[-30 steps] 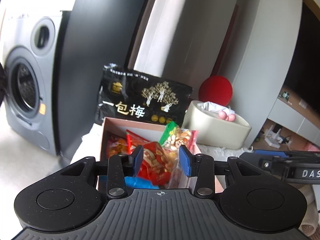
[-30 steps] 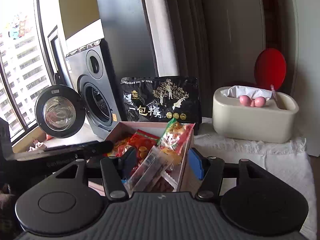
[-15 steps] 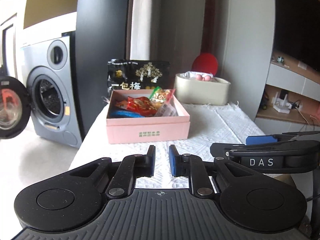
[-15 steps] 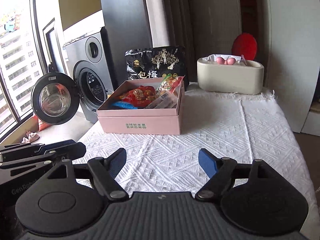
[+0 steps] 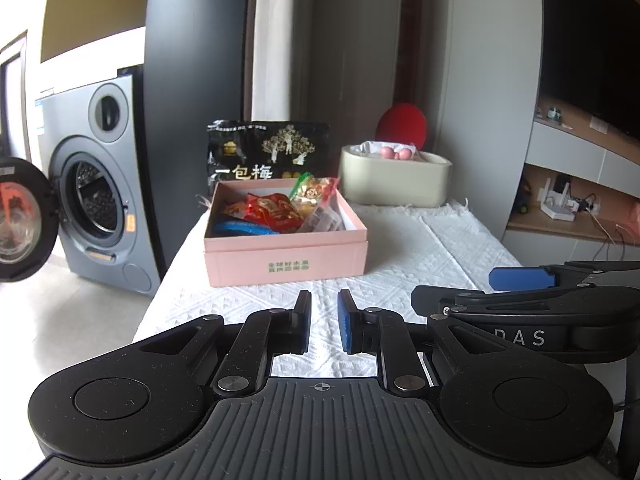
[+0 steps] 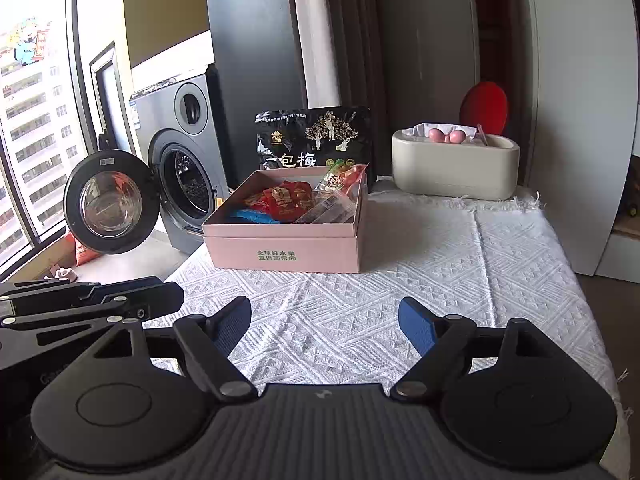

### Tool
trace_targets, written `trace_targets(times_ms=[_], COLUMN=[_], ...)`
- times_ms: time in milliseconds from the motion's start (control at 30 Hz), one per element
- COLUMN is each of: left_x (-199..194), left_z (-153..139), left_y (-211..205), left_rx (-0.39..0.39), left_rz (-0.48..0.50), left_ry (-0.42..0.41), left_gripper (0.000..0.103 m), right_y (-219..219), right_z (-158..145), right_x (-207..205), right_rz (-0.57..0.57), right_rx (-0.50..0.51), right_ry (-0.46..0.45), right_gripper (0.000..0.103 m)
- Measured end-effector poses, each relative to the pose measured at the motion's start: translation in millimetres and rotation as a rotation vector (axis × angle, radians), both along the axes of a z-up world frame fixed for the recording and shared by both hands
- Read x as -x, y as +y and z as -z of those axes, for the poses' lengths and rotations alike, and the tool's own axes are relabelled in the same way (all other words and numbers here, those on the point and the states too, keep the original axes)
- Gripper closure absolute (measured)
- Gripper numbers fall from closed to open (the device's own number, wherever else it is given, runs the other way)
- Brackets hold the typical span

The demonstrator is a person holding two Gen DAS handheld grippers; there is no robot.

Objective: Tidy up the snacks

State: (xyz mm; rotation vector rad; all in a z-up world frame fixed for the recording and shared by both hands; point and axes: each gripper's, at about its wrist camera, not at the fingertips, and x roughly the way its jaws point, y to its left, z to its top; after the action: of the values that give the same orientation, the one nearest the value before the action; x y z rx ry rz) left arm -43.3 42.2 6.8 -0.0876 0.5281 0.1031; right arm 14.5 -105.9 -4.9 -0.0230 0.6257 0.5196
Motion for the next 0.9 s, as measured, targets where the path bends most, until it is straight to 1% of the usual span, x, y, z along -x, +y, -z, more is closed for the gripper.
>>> trace_targets(times_ms=[900], left_x=[0.3], left_z=[1.3], left_y=[1.4], left_rx=[0.013], left_rz=[0.001], left_ry=[0.019], left_gripper=[0.085], right_y=[1.2], right_z=[2.9], right_x=[0.0], right_rz=[-0.003], right_rx=[0.002], right_ry=[0.013], right_gripper=[0.021])
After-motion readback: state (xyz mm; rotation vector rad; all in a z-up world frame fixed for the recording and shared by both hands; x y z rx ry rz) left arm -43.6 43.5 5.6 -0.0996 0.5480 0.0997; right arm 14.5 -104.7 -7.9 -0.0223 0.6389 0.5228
